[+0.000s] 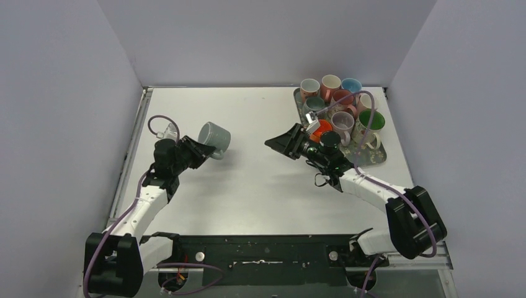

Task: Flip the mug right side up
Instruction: Turn over the cup at the corner of the board.

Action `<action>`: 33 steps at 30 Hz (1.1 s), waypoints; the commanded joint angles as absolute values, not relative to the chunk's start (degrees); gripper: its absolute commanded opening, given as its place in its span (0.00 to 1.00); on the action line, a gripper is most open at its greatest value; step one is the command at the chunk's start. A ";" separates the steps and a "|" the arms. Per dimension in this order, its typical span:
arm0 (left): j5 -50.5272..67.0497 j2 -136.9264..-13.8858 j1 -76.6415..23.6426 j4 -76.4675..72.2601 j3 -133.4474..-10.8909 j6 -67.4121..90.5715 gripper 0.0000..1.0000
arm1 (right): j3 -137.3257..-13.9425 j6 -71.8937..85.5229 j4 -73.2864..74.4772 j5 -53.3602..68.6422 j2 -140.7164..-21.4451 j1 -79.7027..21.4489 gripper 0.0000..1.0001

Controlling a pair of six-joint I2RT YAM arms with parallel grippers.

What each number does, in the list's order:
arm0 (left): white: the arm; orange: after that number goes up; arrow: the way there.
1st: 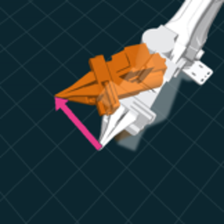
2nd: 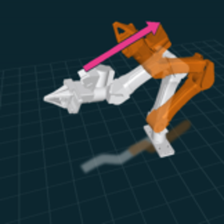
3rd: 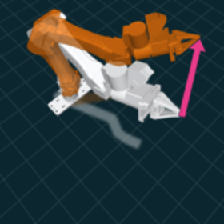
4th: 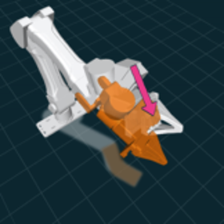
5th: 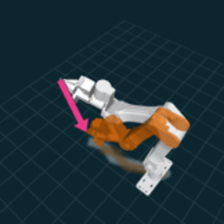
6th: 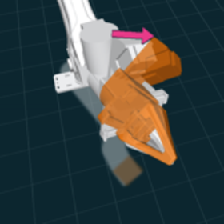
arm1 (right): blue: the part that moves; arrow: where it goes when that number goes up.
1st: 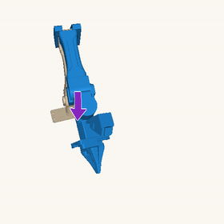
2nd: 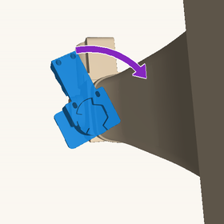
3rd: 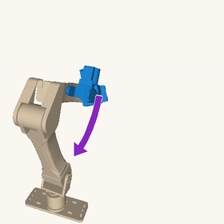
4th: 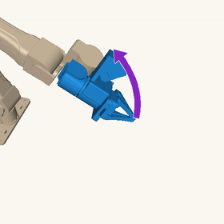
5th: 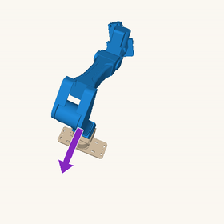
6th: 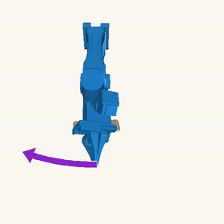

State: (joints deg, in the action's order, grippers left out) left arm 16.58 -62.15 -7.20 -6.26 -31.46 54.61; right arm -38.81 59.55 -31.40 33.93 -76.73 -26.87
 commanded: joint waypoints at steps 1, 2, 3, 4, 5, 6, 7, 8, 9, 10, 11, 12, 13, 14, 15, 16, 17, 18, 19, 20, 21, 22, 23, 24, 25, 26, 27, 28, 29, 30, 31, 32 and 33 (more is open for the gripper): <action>23.37 -58.00 -7.70 -28.59 -31.88 62.49 0.00 | -39.08 69.10 -47.71 33.03 -80.50 -30.59 0.63; 23.95 -57.74 -7.80 -29.95 -31.82 63.24 0.00 | -39.33 70.24 -49.67 33.09 -81.86 -31.33 0.63; 24.39 -57.57 -7.88 -30.83 -31.82 63.80 0.00 | -39.62 71.58 -52.04 33.19 -83.16 -32.02 0.62; 24.77 -57.30 -7.96 -31.53 -31.94 64.26 0.00 | -39.85 72.80 -54.47 33.18 -84.42 -32.79 0.62; 25.05 -57.11 -8.10 -32.22 -31.99 64.71 0.00 | -40.35 74.14 -55.85 32.76 -85.64 -33.57 0.61; 25.19 -56.85 -8.23 -32.97 -31.95 65.35 0.00 | -40.90 75.05 -56.39 32.11 -86.72 -34.40 0.61; 25.33 -56.67 -8.36 -33.64 -31.91 65.84 0.00 | -41.62 75.55 -56.73 31.66 -87.73 -35.42 0.60; 25.44 -56.49 -8.64 -34.05 -31.97 66.05 0.00 | -42.44 75.91 -57.08 31.41 -88.67 -36.21 0.60; 25.67 -56.36 -8.88 -34.47 -32.07 66.28 0.00 | -43.03 76.32 -57.90 31.18 -89.50 -36.96 0.60; 25.95 -56.30 -9.28 -35.06 -32.03 66.59 0.00 | -43.62 76.82 -58.71 31.00 -90.54 -37.50 0.60; 26.07 -56.26 -9.55 -35.70 -31.88 67.24 0.00 | -44.23 77.61 -59.66 30.80 -91.24 -37.87 0.60; 26.32 -56.25 -9.88 -36.89 -31.52 68.26 0.00 | -44.62 78.32 -60.51 30.70 -91.98 -38.02 0.59; 26.50 -56.20 -10.11 -38.64 -30.94 69.68 0.00 | -44.91 79.20 -61.55 30.68 -92.72 -38.14 0.59; 26.59 -56.13 -10.49 -40.56 -30.29 71.22 0.00 | -45.22 80.10 -62.72 30.69 -93.32 -38.14 0.58; 26.60 -56.24 -10.87 -42.34 -29.71 72.61 0.00 | -45.52 80.87 -63.74 30.63 -94.07 -38.14 0.57; 26.63 -56.29 -11.16 -44.02 -29.11 73.94 0.00 | -45.83 81.55 -64.70 30.62 -94.69 -38.14 0.57; 26.63 -56.33 -11.51 -45.86 -28.68 74.98 0.00 | -46.09 82.02 -65.56 30.59 -95.33 -38.18 0.56; 26.62 -56.51 -12.00 -47.45 -28.30 75.73 0.00 | -46.38 82.41 -66.54 30.47 -95.95 -38.29 0.56; 26.63 -56.57 -12.34 -48.59 -28.04 76.10 0.00 | -46.48 82.93 -67.46 30.23 -96.46 -38.38 0.55; 26.55 -56.62 -12.65 -49.29 -27.89 76.27 0.00 | -46.57 83.61 -68.20 29.97 -97.04 -38.45 0.54; 26.49 -56.63 -12.99 -49.50 -27.87 76.24 0.00 | -46.69 84.35 -69.47 29.89 -97.60 -38.49 0.53; 26.37 -56.66 -13.28 -49.54 -27.78 76.10 0.00 | -46.83 84.85 -70.32 29.93 -98.17 -38.57 0.52; 26.22 -56.66 -13.61 -49.60 -27.65 75.96 0.00 | -46.96 85.36 -71.02 29.97 -98.70 -38.57 0.52; 26.01 -56.66 -13.91 -49.72 -27.49 75.83 0.00 | -47.08 85.89 -71.40 30.05 -99.14 -38.65 0.52; 25.81 -56.70 -14.17 -50.08 -27.24 75.85 0.00 | -47.11 86.40 -71.91 30.13 -99.68 -38.67 0.52; 25.60 -56.73 -14.48 -50.38 -27.04 75.85 0.00 | -47.11 86.91 -72.54 30.14 -100.12 -38.67 0.52; 25.42 -56.89 -14.74 -50.75 -26.92 75.87 0.00 | -47.11 87.41 -73.25 30.15 -100.52 -38.67 0.52; 25.40 -57.15 -15.03 -50.98 -26.90 75.85 0.00 | -47.11 87.93 -73.88 30.15 -100.93 -38.67 0.51; 25.40 -57.41 -15.38 -51.19 -26.89 75.85 0.00 | -47.26 88.40 -74.27 30.15 -101.35 -38.72 0.51; 25.40 -57.68 -15.71 -51.44 -26.88 75.85 0.00 | -47.40 88.56 -74.53 30.21 -101.60 -38.76 0.51; 25.40 -57.99 -15.99 -51.84 -26.83 75.85 0.00 | -47.64 88.60 -74.72 30.30 -101.82 -38.76 0.49; 25.40 -58.35 -16.27 -52.26 -26.72 75.68 0.00 | -47.90 88.59 -74.85 30.43 -102.06 -38.76 0.45; 25.54 -58.75 -16.48 -52.62 -26.68 75.49 0.00 | -48.12 88.58 -75.13 30.56 -102.37 -38.76 0.42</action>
State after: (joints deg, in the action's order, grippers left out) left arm 25.36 -58.94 -15.46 -39.35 -25.23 75.48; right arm -44.99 87.55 -68.16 31.35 -101.93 -38.35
